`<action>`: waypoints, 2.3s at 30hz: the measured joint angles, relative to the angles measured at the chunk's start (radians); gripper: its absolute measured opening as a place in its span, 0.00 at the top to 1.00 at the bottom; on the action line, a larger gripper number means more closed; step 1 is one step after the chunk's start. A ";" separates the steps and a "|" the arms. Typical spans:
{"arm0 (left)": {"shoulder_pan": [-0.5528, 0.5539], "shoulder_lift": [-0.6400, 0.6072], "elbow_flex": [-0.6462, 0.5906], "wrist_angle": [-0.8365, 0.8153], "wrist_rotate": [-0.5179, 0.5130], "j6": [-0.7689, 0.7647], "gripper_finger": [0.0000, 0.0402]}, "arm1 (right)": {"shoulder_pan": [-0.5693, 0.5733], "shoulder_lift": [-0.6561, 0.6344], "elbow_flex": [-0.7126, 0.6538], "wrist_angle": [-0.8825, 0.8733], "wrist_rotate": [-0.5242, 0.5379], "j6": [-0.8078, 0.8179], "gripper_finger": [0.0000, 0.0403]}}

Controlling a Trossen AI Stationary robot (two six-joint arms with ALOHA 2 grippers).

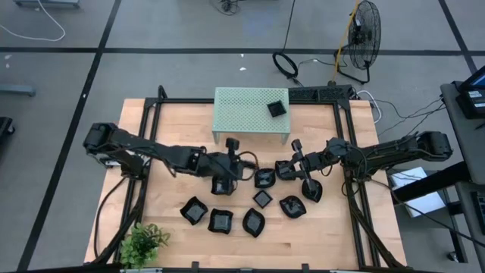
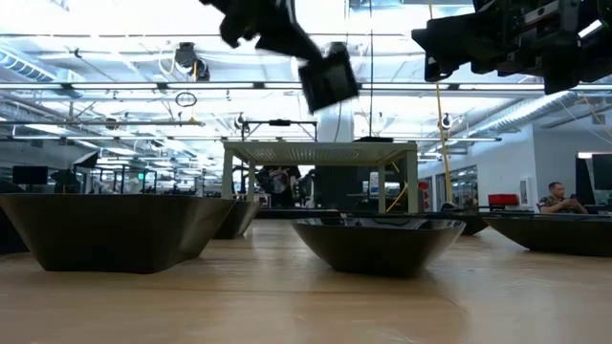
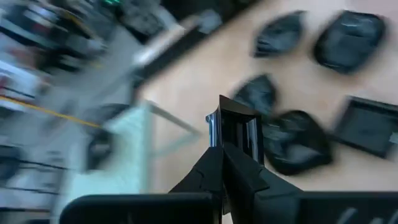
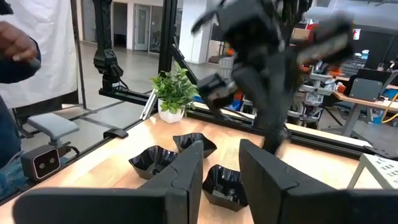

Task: Pick & Place Mini shaped plates
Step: Stack the black square plate on top of the other black square plates on the shelf

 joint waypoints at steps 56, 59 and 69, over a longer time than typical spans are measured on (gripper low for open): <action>-0.030 0.062 0.000 0.168 -0.394 0.158 0.98 | 0.086 0.358 0.217 0.091 0.773 -0.063 0.55; -0.030 0.061 0.000 0.170 -0.384 0.156 0.99 | 0.086 0.358 0.217 0.090 0.770 -0.063 0.56; -0.028 0.061 0.000 0.177 -0.386 0.154 0.99 | 0.086 0.358 0.217 0.089 0.767 -0.060 0.66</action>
